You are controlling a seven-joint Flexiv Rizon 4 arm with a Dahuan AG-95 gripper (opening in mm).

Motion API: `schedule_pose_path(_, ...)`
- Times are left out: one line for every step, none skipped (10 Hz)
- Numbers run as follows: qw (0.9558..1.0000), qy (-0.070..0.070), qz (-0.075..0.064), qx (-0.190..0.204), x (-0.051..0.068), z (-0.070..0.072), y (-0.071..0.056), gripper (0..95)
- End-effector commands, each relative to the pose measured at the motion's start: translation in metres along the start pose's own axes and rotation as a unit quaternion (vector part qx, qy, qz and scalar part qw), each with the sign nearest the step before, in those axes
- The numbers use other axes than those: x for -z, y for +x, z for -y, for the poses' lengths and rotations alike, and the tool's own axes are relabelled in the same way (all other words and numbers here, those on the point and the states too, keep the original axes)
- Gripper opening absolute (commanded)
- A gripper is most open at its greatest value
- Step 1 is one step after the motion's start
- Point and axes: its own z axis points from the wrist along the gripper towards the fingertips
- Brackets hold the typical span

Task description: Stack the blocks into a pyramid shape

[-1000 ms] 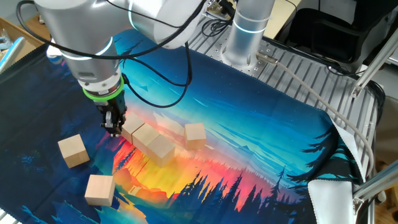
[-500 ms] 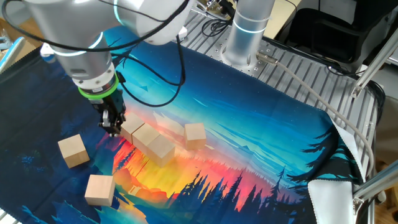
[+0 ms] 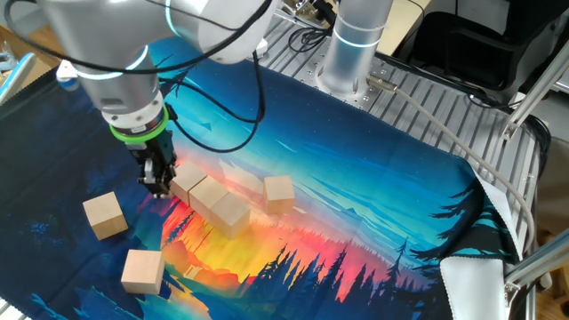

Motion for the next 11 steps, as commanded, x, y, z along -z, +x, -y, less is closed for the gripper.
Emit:
schedule_pose_path(1.0000,0.000,0.005,0.003,0.0006,0.0028,0.0028,38.0)
schedule_pose_path(1.0000,0.000,0.005,0.004,-0.0011,0.0037,0.0048,38.0)
schedule_pose_path(0.9998,0.008,0.018,0.010,-0.0039,0.0064,0.0099,38.0)
schedule_pose_path(0.9991,0.019,0.032,0.021,-0.0039,0.0064,0.0099,38.0)
schedule_pose_path(0.9990,0.021,0.035,0.020,-0.0039,0.0064,0.0099,38.0)
schedule_pose_path(0.9990,0.022,0.031,0.024,-0.0039,0.0064,0.0099,38.0)
schedule_pose_path(0.9989,0.023,0.032,0.027,-0.0039,0.0064,0.0099,38.0)
schedule_pose_path(0.9987,0.022,0.030,0.036,-0.0039,0.0064,0.0099,38.0)
schedule_pose_path(0.9981,0.020,0.028,0.052,-0.0039,0.0064,0.0099,38.0)
schedule_pose_path(0.9967,0.019,0.026,0.075,-0.0039,0.0064,0.0099,38.0)
schedule_pose_path(0.9961,0.019,0.024,0.083,-0.0039,0.0064,0.0099,38.0)
